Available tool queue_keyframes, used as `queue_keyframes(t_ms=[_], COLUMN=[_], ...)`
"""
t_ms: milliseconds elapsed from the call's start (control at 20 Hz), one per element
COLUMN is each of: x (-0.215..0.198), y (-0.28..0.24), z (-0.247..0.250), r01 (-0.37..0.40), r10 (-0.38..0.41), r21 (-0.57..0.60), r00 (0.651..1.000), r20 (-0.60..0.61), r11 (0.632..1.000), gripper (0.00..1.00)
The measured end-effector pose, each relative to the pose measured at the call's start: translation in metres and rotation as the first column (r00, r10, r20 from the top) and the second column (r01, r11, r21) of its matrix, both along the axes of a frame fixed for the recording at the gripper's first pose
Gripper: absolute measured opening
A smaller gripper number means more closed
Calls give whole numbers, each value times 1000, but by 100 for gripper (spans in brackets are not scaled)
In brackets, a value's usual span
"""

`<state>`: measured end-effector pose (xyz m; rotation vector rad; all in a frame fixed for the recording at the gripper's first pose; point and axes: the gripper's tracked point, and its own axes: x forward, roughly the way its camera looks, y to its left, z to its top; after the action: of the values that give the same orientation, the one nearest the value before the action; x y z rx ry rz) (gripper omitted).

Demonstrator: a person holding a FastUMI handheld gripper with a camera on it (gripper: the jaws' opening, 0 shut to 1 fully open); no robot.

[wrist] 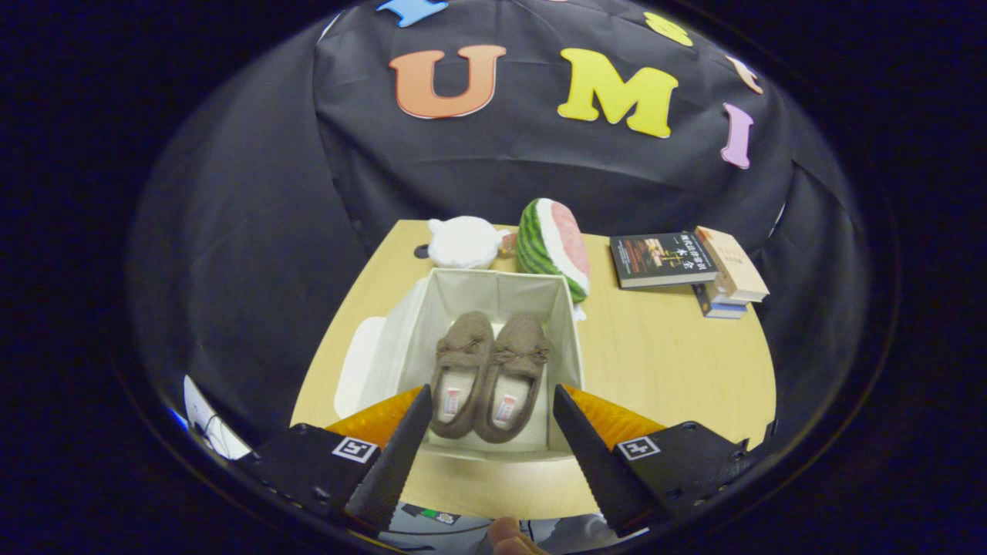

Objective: Open the storage box then place both shoes into the box .Put the left shoe in first, then the right shoe, with the right side of both shoes facing outward in a uniform manner.

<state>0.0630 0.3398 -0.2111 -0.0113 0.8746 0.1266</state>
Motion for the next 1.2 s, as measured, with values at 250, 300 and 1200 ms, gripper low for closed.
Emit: queue_keyframes(t_ms=[250,300,1200], x=[-7,-10,-106], y=[27,25,-229], z=[7,9,172], r01=[-25,-20,96], r10=[25,20,-105], r21=[4,10,48], r00=[1000,1000,764], r20=[1,7,637], r11=[1000,1000,994], gripper=[98,99,96])
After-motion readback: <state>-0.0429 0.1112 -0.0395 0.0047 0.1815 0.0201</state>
